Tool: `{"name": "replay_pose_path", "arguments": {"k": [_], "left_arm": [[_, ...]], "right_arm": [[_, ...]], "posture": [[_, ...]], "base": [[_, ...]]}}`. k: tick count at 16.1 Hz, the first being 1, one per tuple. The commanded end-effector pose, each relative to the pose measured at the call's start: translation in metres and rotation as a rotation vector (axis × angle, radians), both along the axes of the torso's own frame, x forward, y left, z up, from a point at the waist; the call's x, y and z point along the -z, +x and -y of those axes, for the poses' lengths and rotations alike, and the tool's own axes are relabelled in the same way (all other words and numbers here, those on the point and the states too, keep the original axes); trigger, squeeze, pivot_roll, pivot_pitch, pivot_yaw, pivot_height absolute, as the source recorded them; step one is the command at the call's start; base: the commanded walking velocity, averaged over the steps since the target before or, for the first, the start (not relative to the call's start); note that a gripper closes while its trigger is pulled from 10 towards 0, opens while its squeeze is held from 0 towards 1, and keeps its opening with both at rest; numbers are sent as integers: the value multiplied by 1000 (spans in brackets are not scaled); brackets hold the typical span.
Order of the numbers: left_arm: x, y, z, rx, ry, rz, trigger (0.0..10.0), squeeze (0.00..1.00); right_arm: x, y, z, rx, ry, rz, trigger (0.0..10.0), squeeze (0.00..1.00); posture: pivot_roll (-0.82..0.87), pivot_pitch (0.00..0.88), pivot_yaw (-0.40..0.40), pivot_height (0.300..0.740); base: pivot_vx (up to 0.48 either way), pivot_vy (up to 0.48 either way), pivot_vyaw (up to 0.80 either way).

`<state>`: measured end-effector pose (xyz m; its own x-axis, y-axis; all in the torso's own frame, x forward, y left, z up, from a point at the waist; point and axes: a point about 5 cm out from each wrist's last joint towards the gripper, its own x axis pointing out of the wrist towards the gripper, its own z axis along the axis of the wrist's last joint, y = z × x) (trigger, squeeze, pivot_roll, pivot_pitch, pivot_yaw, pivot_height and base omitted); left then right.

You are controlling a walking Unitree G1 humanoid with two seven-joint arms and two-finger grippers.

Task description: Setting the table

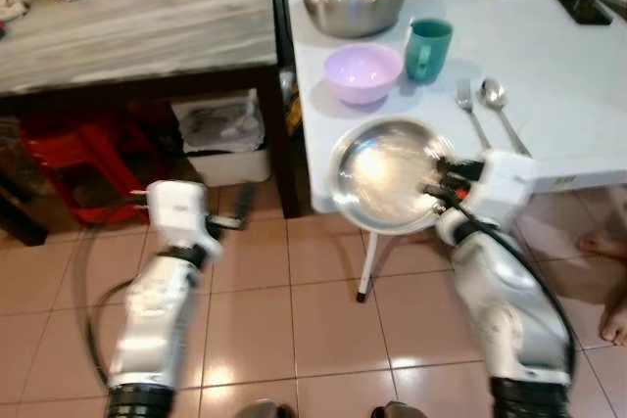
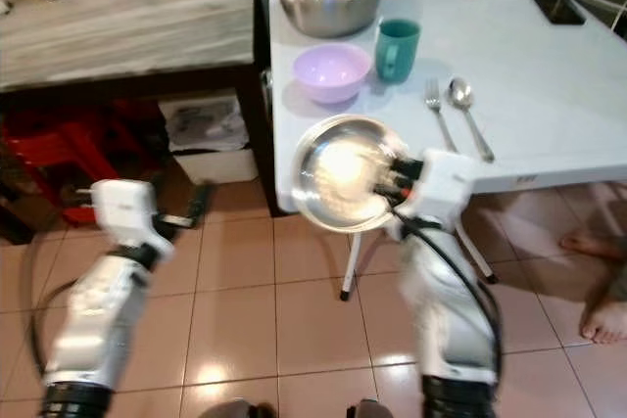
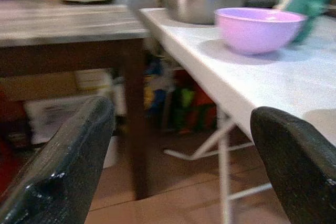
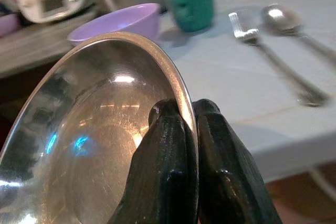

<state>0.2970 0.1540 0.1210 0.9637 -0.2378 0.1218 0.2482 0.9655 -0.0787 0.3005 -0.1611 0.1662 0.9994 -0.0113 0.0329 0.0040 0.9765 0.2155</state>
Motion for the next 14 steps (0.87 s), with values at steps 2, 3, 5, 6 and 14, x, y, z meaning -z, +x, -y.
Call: {"name": "replay_pose_path", "arguments": {"k": [2, 3, 5, 6, 14], "left_arm": [[0, 1, -7, -27, 20, -1, 10000, 0], [0, 2, -6, -26, 18, -1, 10000, 0], [0, 3, -6, -27, 16, -1, 10000, 0], [0, 4, -6, -27, 14, 0, 10000, 0], [1, 7, -2, -23, 4, -1, 10000, 0]], "right_arm": [[-7, 0, -5, -12, 10, 39, 10000, 0], [-7, 0, -6, -11, 10, 42, 10000, 0], [-8, 0, -5, -9, 11, 46, 10000, 0], [-8, 1, -5, -6, 13, 48, 10000, 0], [-8, 1, -4, 3, 15, 56, 10000, 0]], "posture": [[-144, 131, 65, 740], [-146, 128, 66, 740], [-145, 125, 68, 740], [-146, 124, 69, 740], [-149, 119, 75, 740]], "base": [[0, 418, 0], [0, 428, 613], [0, 431, 656], [0, 435, 656], [0, 414, 541]]}}
